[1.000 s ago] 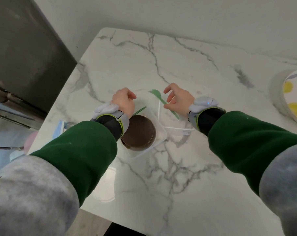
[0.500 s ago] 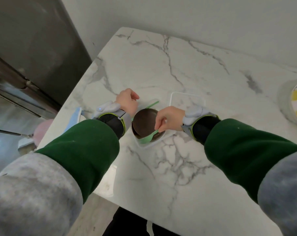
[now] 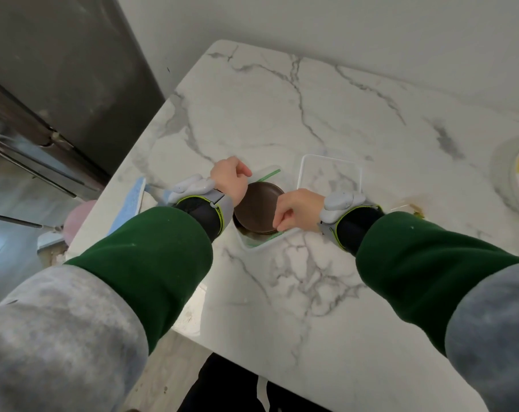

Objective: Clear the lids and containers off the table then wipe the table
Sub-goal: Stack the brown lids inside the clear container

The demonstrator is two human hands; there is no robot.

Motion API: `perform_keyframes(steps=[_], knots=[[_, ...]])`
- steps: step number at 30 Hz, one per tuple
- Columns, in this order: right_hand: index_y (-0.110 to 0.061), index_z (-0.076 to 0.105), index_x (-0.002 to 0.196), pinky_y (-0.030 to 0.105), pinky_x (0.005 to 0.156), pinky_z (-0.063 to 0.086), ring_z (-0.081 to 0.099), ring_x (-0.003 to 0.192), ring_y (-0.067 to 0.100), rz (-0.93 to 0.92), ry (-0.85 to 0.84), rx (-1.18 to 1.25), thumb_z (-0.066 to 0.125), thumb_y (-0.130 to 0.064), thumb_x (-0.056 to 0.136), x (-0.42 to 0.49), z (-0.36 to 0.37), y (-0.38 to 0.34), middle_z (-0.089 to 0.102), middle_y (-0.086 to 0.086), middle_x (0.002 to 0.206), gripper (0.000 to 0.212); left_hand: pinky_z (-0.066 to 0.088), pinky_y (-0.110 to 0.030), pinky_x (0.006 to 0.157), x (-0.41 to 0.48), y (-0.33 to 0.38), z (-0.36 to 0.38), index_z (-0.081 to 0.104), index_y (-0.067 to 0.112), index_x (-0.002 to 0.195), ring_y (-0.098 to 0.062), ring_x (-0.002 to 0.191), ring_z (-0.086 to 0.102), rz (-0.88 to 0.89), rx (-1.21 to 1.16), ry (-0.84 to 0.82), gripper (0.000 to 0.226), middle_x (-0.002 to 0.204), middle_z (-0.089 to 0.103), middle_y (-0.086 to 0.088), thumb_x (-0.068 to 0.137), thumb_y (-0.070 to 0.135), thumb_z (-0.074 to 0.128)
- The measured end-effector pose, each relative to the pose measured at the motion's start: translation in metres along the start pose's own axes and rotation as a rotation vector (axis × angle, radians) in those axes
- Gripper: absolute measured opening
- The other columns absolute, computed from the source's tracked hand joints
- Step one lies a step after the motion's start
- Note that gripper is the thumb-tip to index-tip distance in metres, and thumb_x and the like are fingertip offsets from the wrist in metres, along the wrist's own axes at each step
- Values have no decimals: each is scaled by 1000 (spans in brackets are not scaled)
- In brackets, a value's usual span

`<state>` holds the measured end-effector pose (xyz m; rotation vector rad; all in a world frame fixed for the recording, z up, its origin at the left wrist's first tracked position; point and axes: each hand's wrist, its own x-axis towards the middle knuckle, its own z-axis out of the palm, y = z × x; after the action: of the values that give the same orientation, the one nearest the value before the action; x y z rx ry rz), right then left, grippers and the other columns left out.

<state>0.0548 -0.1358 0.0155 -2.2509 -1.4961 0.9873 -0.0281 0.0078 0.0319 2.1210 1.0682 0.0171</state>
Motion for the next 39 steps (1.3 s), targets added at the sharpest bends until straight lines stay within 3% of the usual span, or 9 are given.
perform_keyframes(steps=[6,11,13,15,19,23,27,34,39], knots=[[-9,68,101,30,86,44,52,88,17,280,283,28,68,-17,84,-11,-24,32,55,1,95,19,41,-24,78,-2,10,6,66,8,106,-30,105,59,10,-9,-33,35,115,63,-14,89,-2,37],[-9,55,114,33,76,49,62,80,26,498,90,218,67,-31,85,-15,-8,40,67,12,102,39,39,-24,78,-4,14,8,66,8,106,-29,106,58,19,6,-38,35,114,63,-14,89,-1,37],[-8,52,118,37,82,55,64,77,25,539,8,291,65,-31,86,-14,-2,37,70,14,99,41,39,-23,78,-4,15,8,66,8,107,-30,106,58,17,14,-42,35,114,63,-15,89,-1,37],[-5,52,118,39,83,55,61,71,24,553,1,295,62,-28,88,-11,1,36,70,15,89,39,38,-23,77,-4,15,9,66,8,107,-30,106,58,12,18,-45,35,115,63,-15,90,-1,37],[-3,53,111,26,56,48,54,50,16,534,15,254,61,-28,89,-9,2,36,61,5,64,34,38,-22,76,-3,16,9,66,8,107,-28,106,59,7,28,-44,35,114,64,-14,90,-1,38],[-10,59,78,31,74,50,56,66,22,530,-54,127,64,-36,87,-1,-5,36,63,5,68,28,42,-25,80,-3,17,10,67,7,107,-29,106,59,10,29,-48,35,114,64,-15,89,-1,38],[-13,45,49,29,67,39,46,60,25,594,-35,12,64,-39,85,4,-1,32,51,6,59,49,43,-26,81,-2,15,8,67,7,108,-29,107,59,6,36,-55,35,115,64,-14,89,-1,38],[-12,39,59,28,64,37,41,57,20,630,-182,-14,54,-42,92,7,-11,23,50,4,65,47,42,-25,81,1,14,4,66,7,108,-29,107,59,0,29,-58,34,109,64,-13,90,-1,38],[-11,54,81,29,76,41,46,73,23,533,-190,-47,54,-43,91,0,-14,26,57,8,80,33,44,-27,84,-1,16,5,66,6,108,-29,107,58,4,20,-56,35,107,64,-13,90,-2,38]])
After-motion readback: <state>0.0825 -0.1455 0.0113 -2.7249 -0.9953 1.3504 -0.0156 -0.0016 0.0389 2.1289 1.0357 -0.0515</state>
